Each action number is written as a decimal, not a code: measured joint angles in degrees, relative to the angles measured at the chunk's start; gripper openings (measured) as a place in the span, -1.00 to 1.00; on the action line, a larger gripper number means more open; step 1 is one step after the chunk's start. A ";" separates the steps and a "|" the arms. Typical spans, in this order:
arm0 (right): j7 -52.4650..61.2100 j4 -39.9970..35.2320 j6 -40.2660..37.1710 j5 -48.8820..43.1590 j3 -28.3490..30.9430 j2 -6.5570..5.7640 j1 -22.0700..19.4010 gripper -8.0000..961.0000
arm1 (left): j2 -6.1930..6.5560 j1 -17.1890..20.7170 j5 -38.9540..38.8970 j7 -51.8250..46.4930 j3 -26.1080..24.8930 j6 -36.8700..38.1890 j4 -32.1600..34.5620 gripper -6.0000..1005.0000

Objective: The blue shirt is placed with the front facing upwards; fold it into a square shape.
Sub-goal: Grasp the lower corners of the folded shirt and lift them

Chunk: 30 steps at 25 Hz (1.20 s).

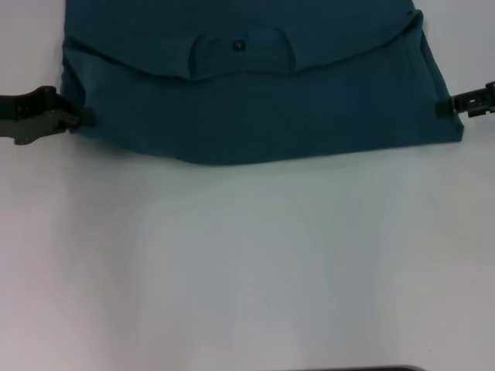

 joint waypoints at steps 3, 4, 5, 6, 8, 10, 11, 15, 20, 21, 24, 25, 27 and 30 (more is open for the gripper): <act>-2.32 0.08 0.71 -0.05 -0.28 0.26 -0.71 0.86 | 0.00 -0.44 -0.02 0.02 -0.17 -0.15 0.00 -0.98; -3.12 0.14 0.80 -0.06 -0.30 0.34 -0.85 0.86 | 0.00 -0.63 -0.03 0.01 -0.18 -0.18 0.00 -0.98; -3.89 0.31 0.82 -0.08 -0.45 0.44 -0.91 0.86 | -0.01 -0.77 -0.03 0.01 -0.19 -0.21 0.00 -0.98; -4.59 0.46 0.83 -0.10 -0.59 0.53 -0.94 0.86 | -0.03 -0.87 -0.04 -0.01 -0.19 -0.23 0.00 -0.98; -5.33 0.71 1.13 -0.11 -1.10 0.69 -0.94 0.86 | -0.06 -1.02 -0.05 -0.12 -0.20 -0.29 0.00 -0.98; -5.66 0.99 2.04 -0.18 -1.85 0.83 -0.94 0.86 | -0.07 -1.10 -0.05 -0.19 -0.24 -0.32 0.00 -0.98; -5.71 1.13 2.63 -0.26 -2.16 0.87 -0.94 0.86 | -0.07 -1.20 -0.06 -0.24 -0.27 -0.33 0.00 -0.98; -5.44 1.30 4.48 -1.35 -2.52 1.06 -0.84 0.86 | -0.18 -1.36 -0.06 -0.34 -0.28 -0.35 0.00 -0.98; -4.65 1.74 6.03 -1.78 -2.56 1.69 -0.60 0.86 | -0.40 -1.49 -0.06 -0.35 -0.28 -0.49 -0.06 -0.98; -4.35 2.22 6.43 -1.79 -2.57 1.75 -0.47 0.86 | -0.43 -1.49 -0.06 -0.34 -0.28 -0.50 -0.07 -0.98; -2.56 4.12 8.03 -1.80 -2.71 1.83 0.06 0.86 | -0.49 -1.49 -0.05 -0.30 -0.28 -0.52 -0.09 -0.98; -1.74 4.69 8.61 -1.80 -2.78 1.83 0.23 0.86 | -0.51 -1.49 -0.05 -0.27 -0.28 -0.52 -0.09 -0.98; -0.61 5.59 9.56 -1.80 -3.01 1.77 0.43 0.86 | -0.51 -1.38 -0.05 -0.20 -0.27 -0.53 -0.09 -0.98; 0.52 6.00 10.19 -1.74 -3.14 1.69 0.50 0.86 | -0.51 -1.21 -0.05 -0.08 -0.27 -0.53 -0.09 -0.98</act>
